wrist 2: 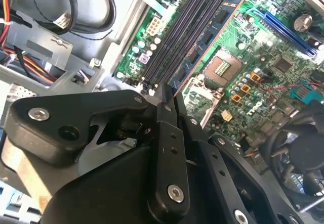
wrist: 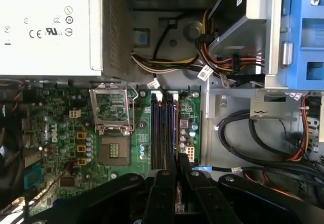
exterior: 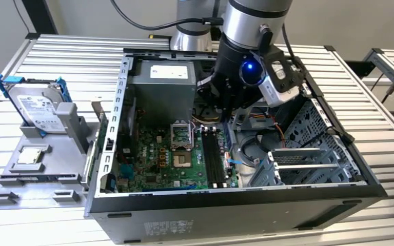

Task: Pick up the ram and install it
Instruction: 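Insert the ram into the slot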

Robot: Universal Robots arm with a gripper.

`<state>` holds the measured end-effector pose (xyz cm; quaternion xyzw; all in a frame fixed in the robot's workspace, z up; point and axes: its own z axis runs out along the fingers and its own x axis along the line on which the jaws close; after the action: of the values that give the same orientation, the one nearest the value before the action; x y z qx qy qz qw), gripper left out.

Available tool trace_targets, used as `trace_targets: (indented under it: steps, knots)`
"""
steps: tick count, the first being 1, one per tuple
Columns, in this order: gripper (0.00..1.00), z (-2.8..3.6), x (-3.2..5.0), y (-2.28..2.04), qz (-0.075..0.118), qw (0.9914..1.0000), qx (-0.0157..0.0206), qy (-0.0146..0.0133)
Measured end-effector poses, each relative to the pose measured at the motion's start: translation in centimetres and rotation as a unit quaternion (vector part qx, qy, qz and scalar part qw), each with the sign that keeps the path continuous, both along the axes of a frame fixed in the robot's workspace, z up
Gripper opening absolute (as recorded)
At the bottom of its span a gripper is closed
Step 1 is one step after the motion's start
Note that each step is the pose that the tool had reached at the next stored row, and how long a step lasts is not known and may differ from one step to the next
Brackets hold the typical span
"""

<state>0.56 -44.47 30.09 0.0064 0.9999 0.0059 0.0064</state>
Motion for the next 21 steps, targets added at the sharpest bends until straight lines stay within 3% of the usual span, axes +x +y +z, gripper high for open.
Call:
trace_targets:
  steps: [9, 15, 21]
  knots:
    - [0.00, -1.53, 0.07, 0.00, 0.000, 1.00000, -0.0006, 0.0003]
    - [0.00, -2.22, 0.17, 0.03, 0.000, 0.99989, -0.0146, 0.0005]
    - [0.00, -3.31, 0.21, 0.04, 0.000, 0.99989, -0.0150, 0.0005]
